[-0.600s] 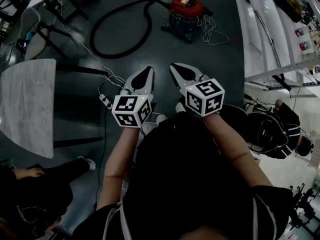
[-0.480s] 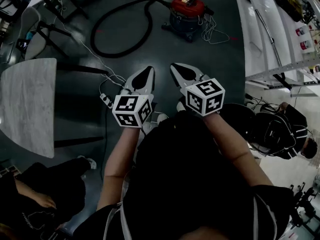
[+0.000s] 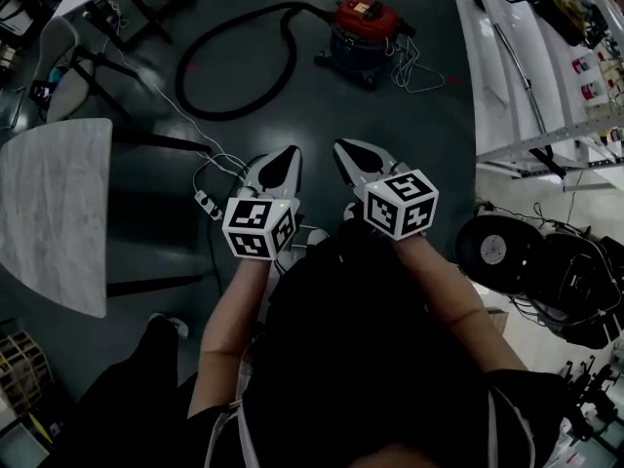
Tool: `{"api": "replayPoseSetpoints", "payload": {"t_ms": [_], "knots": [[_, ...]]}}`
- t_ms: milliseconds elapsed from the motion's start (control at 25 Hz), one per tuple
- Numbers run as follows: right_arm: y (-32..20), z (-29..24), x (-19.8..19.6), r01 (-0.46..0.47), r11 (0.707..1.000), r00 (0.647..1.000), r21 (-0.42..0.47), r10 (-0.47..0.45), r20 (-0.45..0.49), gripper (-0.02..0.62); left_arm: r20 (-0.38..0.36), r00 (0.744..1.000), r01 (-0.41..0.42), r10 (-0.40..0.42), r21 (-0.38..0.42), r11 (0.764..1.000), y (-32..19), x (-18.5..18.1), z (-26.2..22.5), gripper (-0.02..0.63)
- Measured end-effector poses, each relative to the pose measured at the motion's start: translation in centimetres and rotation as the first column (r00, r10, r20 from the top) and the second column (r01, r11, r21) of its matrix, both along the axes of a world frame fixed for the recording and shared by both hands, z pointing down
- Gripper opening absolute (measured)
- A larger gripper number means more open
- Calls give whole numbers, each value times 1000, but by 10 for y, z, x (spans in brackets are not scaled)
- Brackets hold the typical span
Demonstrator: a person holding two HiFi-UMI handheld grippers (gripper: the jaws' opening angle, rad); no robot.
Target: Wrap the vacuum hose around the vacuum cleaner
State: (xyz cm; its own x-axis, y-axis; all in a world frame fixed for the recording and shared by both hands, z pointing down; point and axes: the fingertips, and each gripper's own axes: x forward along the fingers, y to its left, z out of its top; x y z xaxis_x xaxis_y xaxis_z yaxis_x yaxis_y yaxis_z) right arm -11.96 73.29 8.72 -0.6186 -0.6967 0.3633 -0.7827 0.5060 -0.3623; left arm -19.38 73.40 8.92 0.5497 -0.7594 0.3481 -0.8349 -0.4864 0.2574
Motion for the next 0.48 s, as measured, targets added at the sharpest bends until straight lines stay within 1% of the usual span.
{"api": "replayPoseSetpoints", "payload": {"t_ms": [40,160,240,360,480], "knots": [[-2,1,0,-2,1000,1000,-2,2,-4,-3,4,1000,-1,1,2,1000,-2,-2,1,9],[-12,4,4,-5,1000,1000,-6,5,-8,-3,-24,1000,-5,5,13,1000,-10,1,1,9],[-23,6,9,-12,1000,1000,-3,12,-3,-3,-28,1000,-8,9,15,1000,-19,4,3,11],[-47,9,12,-13,1000,1000,7,13,-1,-3,-21,1000,-1,1,11,1000,-40,4,6,11],[-75,15,14,3,1000,1000,2,-3,2,-3,-34,999,18,-18,8,1000,-63,6,8,9]]}}
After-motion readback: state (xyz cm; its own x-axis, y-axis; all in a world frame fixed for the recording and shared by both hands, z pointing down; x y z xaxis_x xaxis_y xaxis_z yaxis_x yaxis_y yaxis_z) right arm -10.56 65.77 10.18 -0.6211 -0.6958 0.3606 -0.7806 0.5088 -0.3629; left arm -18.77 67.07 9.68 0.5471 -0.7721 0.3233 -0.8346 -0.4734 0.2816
